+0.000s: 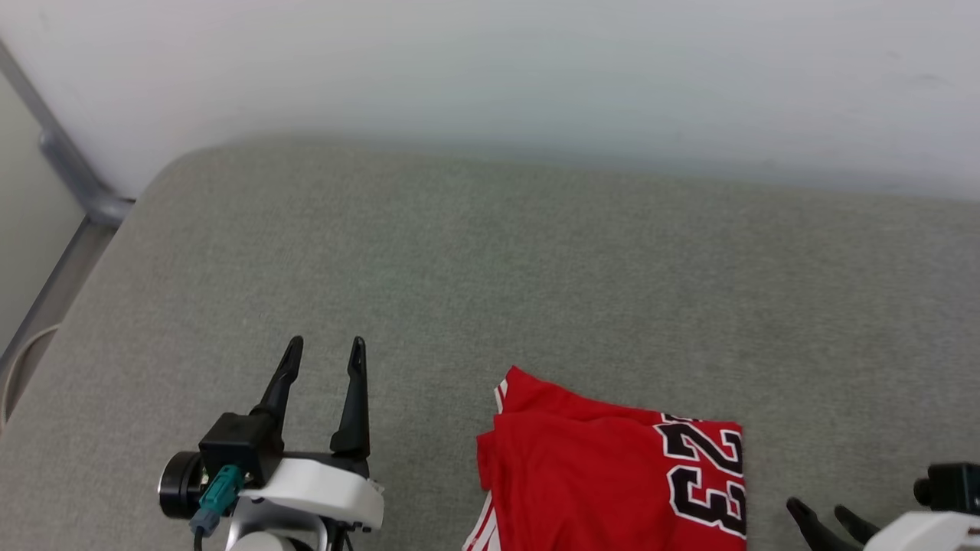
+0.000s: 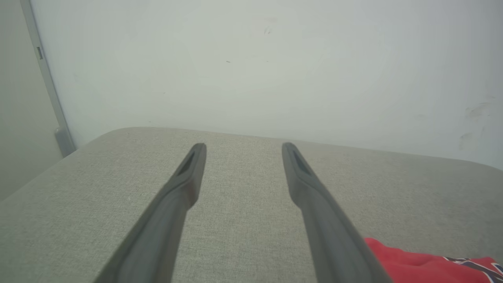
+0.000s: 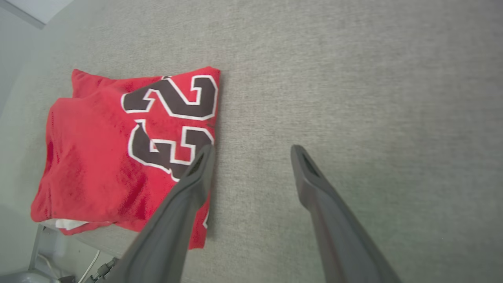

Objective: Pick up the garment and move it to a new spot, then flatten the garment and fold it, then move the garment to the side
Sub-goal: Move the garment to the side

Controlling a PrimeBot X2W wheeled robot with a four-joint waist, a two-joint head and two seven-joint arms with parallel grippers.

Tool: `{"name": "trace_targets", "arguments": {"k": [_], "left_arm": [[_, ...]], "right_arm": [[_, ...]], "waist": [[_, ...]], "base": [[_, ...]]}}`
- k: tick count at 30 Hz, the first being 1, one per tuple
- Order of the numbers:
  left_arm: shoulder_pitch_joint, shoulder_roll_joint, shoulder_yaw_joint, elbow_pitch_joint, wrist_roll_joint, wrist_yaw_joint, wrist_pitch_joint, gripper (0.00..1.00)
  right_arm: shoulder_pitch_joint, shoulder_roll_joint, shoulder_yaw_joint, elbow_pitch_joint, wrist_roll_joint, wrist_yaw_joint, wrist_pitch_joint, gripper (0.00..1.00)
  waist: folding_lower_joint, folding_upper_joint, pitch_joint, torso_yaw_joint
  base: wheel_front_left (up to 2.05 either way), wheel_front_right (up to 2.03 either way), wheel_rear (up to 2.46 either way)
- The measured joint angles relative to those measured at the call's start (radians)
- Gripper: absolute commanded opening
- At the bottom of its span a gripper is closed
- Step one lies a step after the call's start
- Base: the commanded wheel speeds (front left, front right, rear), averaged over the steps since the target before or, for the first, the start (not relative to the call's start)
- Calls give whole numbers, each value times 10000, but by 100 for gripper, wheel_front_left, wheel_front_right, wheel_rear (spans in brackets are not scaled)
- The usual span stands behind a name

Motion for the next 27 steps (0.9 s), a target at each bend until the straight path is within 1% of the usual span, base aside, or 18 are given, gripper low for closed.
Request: {"name": "trace_targets", "arguments": {"k": [4, 9, 15, 16, 17, 19, 23, 27], "left_arm": [[-262, -282, 117, -111, 167, -174, 0, 100], [-510, -608, 219, -104, 385, -412, 0, 100], [-670, -894, 474, -25, 602, -673, 0, 100], [-671, -938, 518, -17, 617, -704, 0, 100], [-672, -966, 564, 2, 642, -731, 0, 100], [-672, -1020, 633, 27, 709, -805, 0, 100], [-671, -1158, 782, 121, 819, -930, 0, 100], [-605, -1202, 913, 288, 974, -1051, 0, 100]], "right_arm": [[-575, -297, 502, 151, 355, 2, 585, 100], [-1213, -591, 1106, 757, 792, 2, 1018, 100], [-1500, -926, 1695, 1361, 1204, 6, 1802, 100], [-1531, -953, 1739, 1398, 1285, 6, 1894, 79], [-1576, -965, 1778, 1430, 1354, 6, 1956, 42], [-1614, -988, 1868, 1486, 1440, 6, 2004, 0], [-1707, -947, 2113, 1601, 1553, 8, 2042, 0], [-1836, -1030, 2313, 1682, 1494, 6, 1898, 0]], "waist": [[1, 0, 535, 295], [1, 0, 1115, 657], [0, -1, 1576, 1016], [0, -1, 1628, 1050], [0, 0, 1670, 1079], [0, 0, 1709, 1104], [1, 0, 1699, 1050], [1, 0, 1449, 949]], "base": [[0, 0, 0], [0, 0, 0], [0, 0, 0], [0, 0, 0], [0, 0, 0], [0, 0, 0], [0, 0, 0], [0, 0, 0]]}}
